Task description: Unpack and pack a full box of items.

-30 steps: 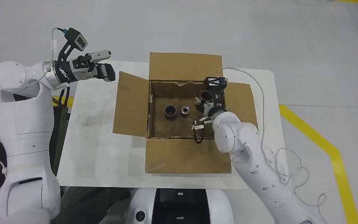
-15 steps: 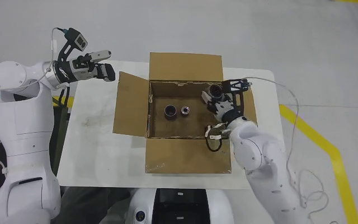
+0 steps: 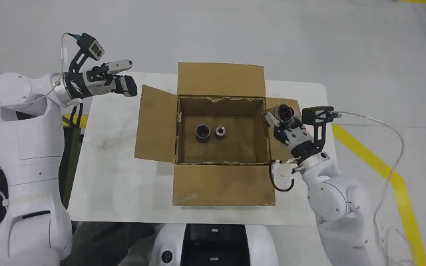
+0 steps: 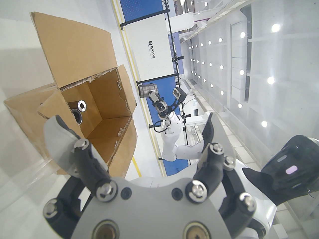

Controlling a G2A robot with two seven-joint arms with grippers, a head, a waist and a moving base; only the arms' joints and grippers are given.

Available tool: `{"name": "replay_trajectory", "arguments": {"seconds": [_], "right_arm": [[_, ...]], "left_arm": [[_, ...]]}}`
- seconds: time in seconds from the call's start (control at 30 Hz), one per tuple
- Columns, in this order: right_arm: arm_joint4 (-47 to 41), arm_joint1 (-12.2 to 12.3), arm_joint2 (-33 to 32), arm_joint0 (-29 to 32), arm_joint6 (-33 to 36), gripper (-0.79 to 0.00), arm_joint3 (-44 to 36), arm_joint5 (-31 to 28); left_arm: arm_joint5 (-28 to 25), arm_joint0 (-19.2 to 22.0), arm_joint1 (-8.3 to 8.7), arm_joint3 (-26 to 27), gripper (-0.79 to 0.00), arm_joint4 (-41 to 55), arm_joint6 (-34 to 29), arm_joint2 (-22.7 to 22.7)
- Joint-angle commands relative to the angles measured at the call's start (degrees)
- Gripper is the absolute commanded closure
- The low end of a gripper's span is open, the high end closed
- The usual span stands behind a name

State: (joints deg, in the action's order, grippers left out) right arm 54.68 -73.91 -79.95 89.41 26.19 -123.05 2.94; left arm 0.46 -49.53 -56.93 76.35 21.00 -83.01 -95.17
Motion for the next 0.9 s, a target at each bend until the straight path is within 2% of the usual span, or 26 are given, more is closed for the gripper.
{"name": "replay_trajectory", "arguments": {"seconds": [0.0, 0.43, 0.87], "right_arm": [[-0.71, 0.06, -1.70, 1.30, -1.06, 0.000, -0.36, 0.84], [-3.57, 0.34, -10.35, 6.15, -2.32, 0.000, -0.67, 6.76], [-5.09, 0.47, -12.45, 4.02, -0.79, 0.000, 3.87, 8.25]], "left_arm": [[0.00, 0.00, 0.00, 0.00, -0.785, 0.00, 0.00, 0.00], [0.00, 0.00, 0.00, 0.00, -0.785, 0.00, 0.00, 0.00], [0.00, 0.00, 0.00, 0.00, -0.785, 0.00, 0.00, 0.00]]}}
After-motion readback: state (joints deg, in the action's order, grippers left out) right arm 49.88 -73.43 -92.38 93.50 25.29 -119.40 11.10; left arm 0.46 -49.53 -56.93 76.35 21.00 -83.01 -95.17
